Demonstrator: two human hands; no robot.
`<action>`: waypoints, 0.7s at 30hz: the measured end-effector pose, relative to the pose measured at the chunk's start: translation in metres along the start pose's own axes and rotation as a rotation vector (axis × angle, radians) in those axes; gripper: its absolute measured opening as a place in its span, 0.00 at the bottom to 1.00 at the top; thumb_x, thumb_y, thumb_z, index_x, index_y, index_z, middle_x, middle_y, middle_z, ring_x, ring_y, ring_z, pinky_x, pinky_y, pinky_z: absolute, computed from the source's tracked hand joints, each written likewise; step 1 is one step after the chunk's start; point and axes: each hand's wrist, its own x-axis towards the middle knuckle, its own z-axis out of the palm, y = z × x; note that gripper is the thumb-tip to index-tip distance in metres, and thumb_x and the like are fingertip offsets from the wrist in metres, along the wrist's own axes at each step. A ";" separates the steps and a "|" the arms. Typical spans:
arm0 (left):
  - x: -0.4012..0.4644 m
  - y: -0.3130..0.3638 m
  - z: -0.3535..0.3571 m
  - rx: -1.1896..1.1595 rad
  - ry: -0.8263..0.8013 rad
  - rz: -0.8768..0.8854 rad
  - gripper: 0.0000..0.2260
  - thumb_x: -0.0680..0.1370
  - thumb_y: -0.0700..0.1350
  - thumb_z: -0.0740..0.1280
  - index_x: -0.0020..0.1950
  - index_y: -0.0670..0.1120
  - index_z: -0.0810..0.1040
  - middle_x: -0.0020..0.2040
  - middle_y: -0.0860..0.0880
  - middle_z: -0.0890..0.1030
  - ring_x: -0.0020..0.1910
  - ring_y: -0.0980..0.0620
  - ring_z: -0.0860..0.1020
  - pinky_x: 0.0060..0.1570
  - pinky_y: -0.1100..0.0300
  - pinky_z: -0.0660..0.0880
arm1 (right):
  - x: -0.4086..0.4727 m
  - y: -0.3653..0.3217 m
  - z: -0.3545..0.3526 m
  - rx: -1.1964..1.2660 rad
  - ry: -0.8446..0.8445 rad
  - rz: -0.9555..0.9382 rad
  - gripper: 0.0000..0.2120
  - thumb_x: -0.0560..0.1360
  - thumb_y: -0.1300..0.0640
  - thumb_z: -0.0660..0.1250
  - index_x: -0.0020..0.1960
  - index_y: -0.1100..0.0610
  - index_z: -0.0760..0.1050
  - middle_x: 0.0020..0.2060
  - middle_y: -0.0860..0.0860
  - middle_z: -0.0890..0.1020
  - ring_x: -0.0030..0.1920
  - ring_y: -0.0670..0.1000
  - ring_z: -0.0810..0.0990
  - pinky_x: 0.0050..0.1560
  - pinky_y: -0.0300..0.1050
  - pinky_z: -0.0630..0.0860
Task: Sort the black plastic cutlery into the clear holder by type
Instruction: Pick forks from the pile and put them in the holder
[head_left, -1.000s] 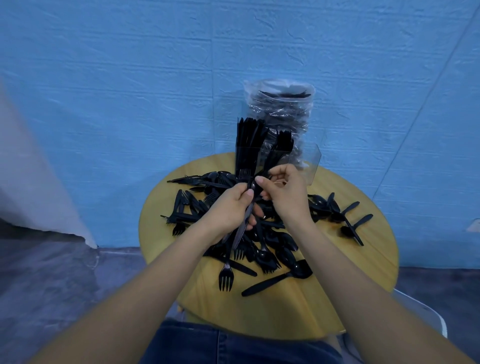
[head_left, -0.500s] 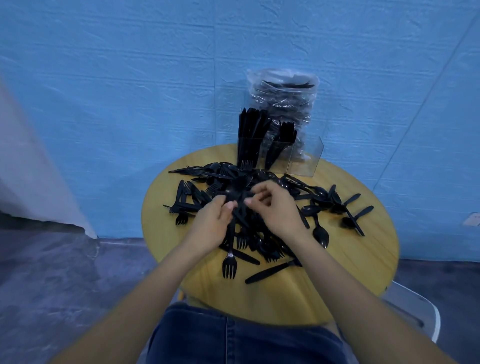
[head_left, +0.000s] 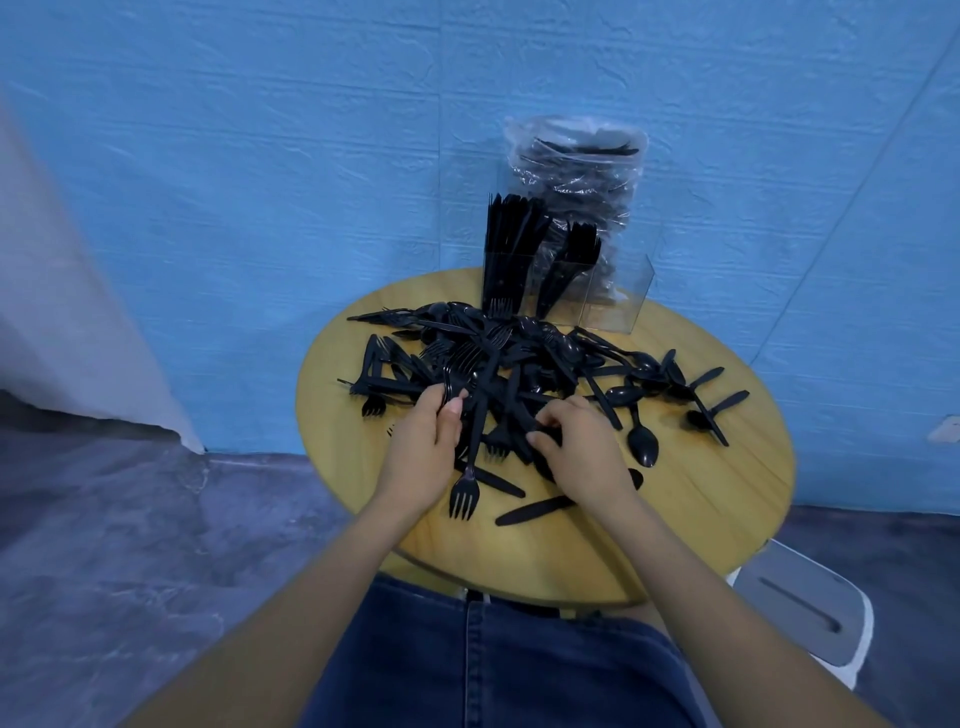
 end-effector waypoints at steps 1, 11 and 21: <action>0.000 -0.001 0.000 0.002 0.005 0.005 0.11 0.83 0.45 0.53 0.49 0.43 0.72 0.32 0.53 0.71 0.29 0.58 0.69 0.31 0.65 0.65 | 0.000 0.001 -0.001 0.027 0.027 0.009 0.06 0.77 0.57 0.66 0.51 0.59 0.76 0.46 0.50 0.73 0.50 0.50 0.73 0.45 0.39 0.63; -0.001 -0.005 0.004 0.073 -0.028 0.063 0.09 0.83 0.47 0.53 0.50 0.47 0.71 0.32 0.53 0.72 0.30 0.56 0.69 0.30 0.63 0.65 | 0.010 0.023 -0.012 0.048 0.274 0.222 0.15 0.78 0.55 0.64 0.63 0.59 0.73 0.58 0.57 0.72 0.60 0.58 0.68 0.59 0.45 0.65; 0.000 -0.006 0.004 0.017 0.014 0.066 0.11 0.83 0.46 0.53 0.51 0.43 0.72 0.33 0.53 0.71 0.30 0.59 0.68 0.30 0.65 0.65 | -0.007 0.001 0.002 -0.199 -0.068 0.078 0.14 0.79 0.51 0.62 0.59 0.59 0.74 0.59 0.56 0.70 0.61 0.55 0.65 0.61 0.45 0.63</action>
